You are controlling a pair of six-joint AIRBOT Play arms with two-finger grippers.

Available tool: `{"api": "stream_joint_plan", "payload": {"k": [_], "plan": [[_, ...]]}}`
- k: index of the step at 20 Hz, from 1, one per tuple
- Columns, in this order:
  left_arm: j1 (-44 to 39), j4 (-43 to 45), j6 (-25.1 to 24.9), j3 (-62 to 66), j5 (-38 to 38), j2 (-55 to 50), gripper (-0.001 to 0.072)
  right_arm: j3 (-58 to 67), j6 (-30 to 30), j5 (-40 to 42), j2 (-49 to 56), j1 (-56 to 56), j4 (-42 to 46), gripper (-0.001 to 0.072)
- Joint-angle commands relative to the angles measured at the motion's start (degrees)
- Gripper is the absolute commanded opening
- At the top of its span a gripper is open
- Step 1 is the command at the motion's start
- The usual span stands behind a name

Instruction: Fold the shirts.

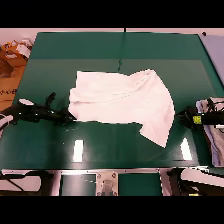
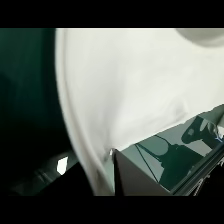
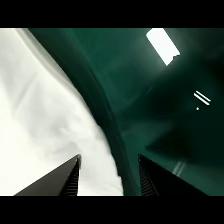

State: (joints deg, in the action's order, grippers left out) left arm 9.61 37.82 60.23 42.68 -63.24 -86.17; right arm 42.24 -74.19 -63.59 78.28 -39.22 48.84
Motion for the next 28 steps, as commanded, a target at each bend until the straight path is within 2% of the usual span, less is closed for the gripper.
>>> {"api": "stream_joint_plan", "payload": {"k": [1,6,7,9,10,13,15,18,20,24,28], "plan": [[0.98,1.62,-0.72,1.07,-0.57,-0.66,0.0031,-0.04,5.05,0.68,3.93,0.94,-5.81,0.0432],[1.70,1.05,-0.61,2.58,0.04,-0.66,0.0022,0.28,7.41,3.10,7.41,2.36,-6.93,0.0392],[1.70,0.98,-0.61,2.58,0.39,-0.66,0.0022,0.76,7.41,3.32,7.54,2.36,-7.39,0.0362],[1.70,0.79,-0.63,2.58,1.22,-0.66,0.0022,1.14,8.46,1.75,7.56,2.36,-9.29,0.0101],[1.70,0.44,-0.66,2.58,1.20,-0.61,0.0022,1.14,10.82,-0.70,7.54,2.36,-10.86,0.0018],[1.70,0.28,-0.72,5.95,-3.56,-0.35,0.0020,2.38,13.16,-6.93,5.16,2.36,-18.51,0.0016],[1.70,0.35,-0.57,11.15,-8.59,2.51,0.0019,6.21,13.35,-10.67,-0.79,2.36,-23.47,0.0015],[1.70,0.33,2.51,22.18,-12.79,12.94,0.0020,17.97,10.56,-12.96,-14.32,2.34,-25.77,0.0016],[1.70,0.31,4.20,30.51,-12.24,21.79,0.0020,28.37,8.55,-12.81,-22.95,2.29,-25.92,0.0016],[1.70,0.33,4.20,47.17,-6.27,38.03,0.0021,48.72,4.70,-5.55,-35.10,2.27,-25.46,0.0017],[1.70,1.68,3.76,58.05,0.59,48.70,0.0022,60.22,0.83,5.60,-41.90,2.29,-24.46,0.0016]]}}
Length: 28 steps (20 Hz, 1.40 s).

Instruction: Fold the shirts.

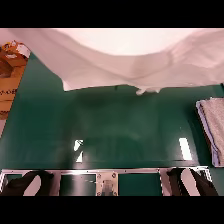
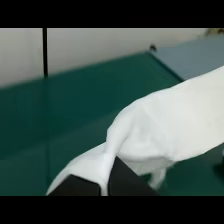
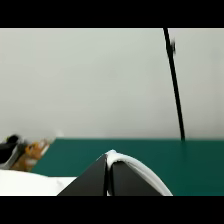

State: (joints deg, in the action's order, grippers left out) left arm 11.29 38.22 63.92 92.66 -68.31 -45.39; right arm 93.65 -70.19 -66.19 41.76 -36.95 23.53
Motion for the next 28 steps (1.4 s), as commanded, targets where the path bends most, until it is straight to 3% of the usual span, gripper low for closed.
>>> {"api": "stream_joint_plan", "payload": {"k": [1,7,10,12,15,18,20,24,28], "plan": [[0.02,2.54,0.09,9.77,6.78,9.62,0.0021,10.45,-3.41,9.81,-6.16,0.02,2.60,0.0017],[0.02,14.38,6.71,10.34,6.05,8.33,0.0022,9.51,-10.43,10.16,-4.15,0.02,11.06,0.0018],[0.02,12.11,6.71,4.55,2.16,1.38,0.0022,2.25,-10.38,3.87,-0.17,0.09,10.12,0.0017],[0.02,6.03,4.31,-0.96,-0.26,-5.18,0.0022,-6.82,-8.09,3.76,3.06,1.40,9.55,0.0017],[-2.67,-1.55,-3.96,-10.38,0.92,-15.67,0.0023,-22.58,-1.05,9.64,9.70,8.26,9.57,0.0017],[-7.80,-0.96,-8.81,-16.39,7.82,-27.52,0.0022,-32.57,4.28,20.37,20.98,15.32,9.53,0.0017],[-9.35,-1.11,-8.83,-16.81,13.90,-36.28,0.0022,-32.26,4.92,24.35,31.56,17.55,9.05,0.0017],[-8.63,-1.44,-4.13,-16.70,27.61,-47.28,0.0022,-19.96,4.87,23.93,52.15,17.49,5.77,0.0017],[-7.89,-3.91,-4.72,-16.44,36.30,-49.31,0.0022,-4.28,4.22,19.39,64.24,17.53,4.94,0.0017]]}}
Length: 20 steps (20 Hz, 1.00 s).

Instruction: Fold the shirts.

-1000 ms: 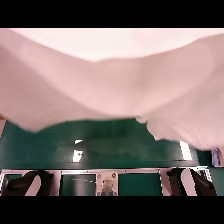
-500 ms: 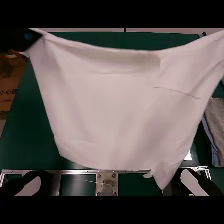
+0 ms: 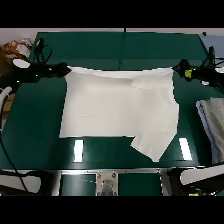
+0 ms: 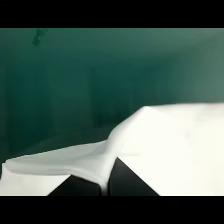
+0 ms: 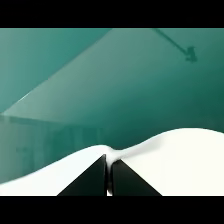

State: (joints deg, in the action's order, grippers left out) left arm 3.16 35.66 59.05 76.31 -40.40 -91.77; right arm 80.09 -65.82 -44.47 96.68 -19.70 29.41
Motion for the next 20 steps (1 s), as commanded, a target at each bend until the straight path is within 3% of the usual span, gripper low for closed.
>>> {"api": "stream_joint_plan", "payload": {"k": [1,4,6,10,14,20], "plan": [[0.24,-1.42,-0.79,0.46,8.98,-2.93,0.0022,12.41,-0.15,-3.23,11.04,0.28,-0.92,0.0017],[0.24,0.22,-2.51,1.07,5.97,-2.93,0.0022,15.89,-0.11,-5.38,11.82,-0.37,-0.11,0.0015],[0.24,4.39,-2.38,1.03,-0.02,-2.93,0.0022,16.06,-0.17,-11.28,11.61,-2.23,2.40,0.0013],[0.22,9.64,-1.86,1.01,-12.17,-2.93,0.0022,11.69,-2.75,-21.88,8.50,-4.94,14.25,0.0013],[0.20,10.91,-0.55,-1.84,-16.76,-2.95,0.0022,-0.63,-2.69,-22.21,1.27,-5.14,21.97,0.0013],[0.20,10.88,-0.55,-6.16,-16.09,-2.93,0.0022,-8.09,-2.73,-18.53,0.00,-5.14,22.75,0.0014]]}}
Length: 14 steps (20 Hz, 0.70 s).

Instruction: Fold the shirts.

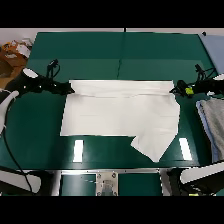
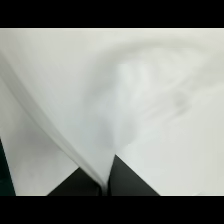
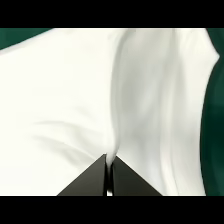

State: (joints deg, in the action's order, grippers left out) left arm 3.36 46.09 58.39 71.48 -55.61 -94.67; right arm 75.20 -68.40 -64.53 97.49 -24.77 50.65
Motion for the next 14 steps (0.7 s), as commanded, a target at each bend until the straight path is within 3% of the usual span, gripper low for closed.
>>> {"api": "stream_joint_plan", "payload": {"k": [1,2,3,4,5,8,9,10,11,14], "plan": [[0.00,0.42,0.13,-1.36,-0.79,-0.02,0.0022,-3.23,-0.15,1.53,-0.81,-0.07,1.51,0.0016],[0.00,0.28,0.13,-1.36,-1.29,-0.02,0.0023,-3.17,-0.15,1.18,-0.85,-0.07,1.49,0.0018],[0.00,-0.15,0.57,-1.36,-3.10,-0.02,0.0030,-2.91,-0.15,0.33,-0.85,-0.13,1.51,0.0134],[0.04,0.07,1.25,-1.07,-6.58,0.00,0.0345,-2.12,-0.39,-1.49,-0.87,-0.55,1.53,0.0324],[0.07,0.98,2.38,-0.28,-10.29,0.00,0.0608,-0.83,-2.19,-4.13,-0.87,-1.36,2.03,0.0322],[0.07,10.62,9.73,5.29,-23.54,0.07,0.0589,2.51,-6.67,-13.44,-2.14,-5.55,5.62,0.0065],[0.07,13.92,12.50,7.23,-27.58,0.11,0.0576,2.27,-7.30,-15.58,-3.34,-7.17,5.62,0.0026],[0.04,15.98,14.32,8.57,-30.45,0.17,0.0321,1.40,-7.98,-16.87,-5.09,-8.61,5.64,0.0025],[0.04,16.52,14.32,9.60,-33.05,0.17,0.0016,-0.11,-8.41,-17.40,-7.17,-9.68,5.77,0.0017],[0.04,16.59,16.63,9.86,-35.12,1.90,0.0021,-7.39,-12.04,-17.42,-15.19,-11.37,9.44,0.0017]]}}
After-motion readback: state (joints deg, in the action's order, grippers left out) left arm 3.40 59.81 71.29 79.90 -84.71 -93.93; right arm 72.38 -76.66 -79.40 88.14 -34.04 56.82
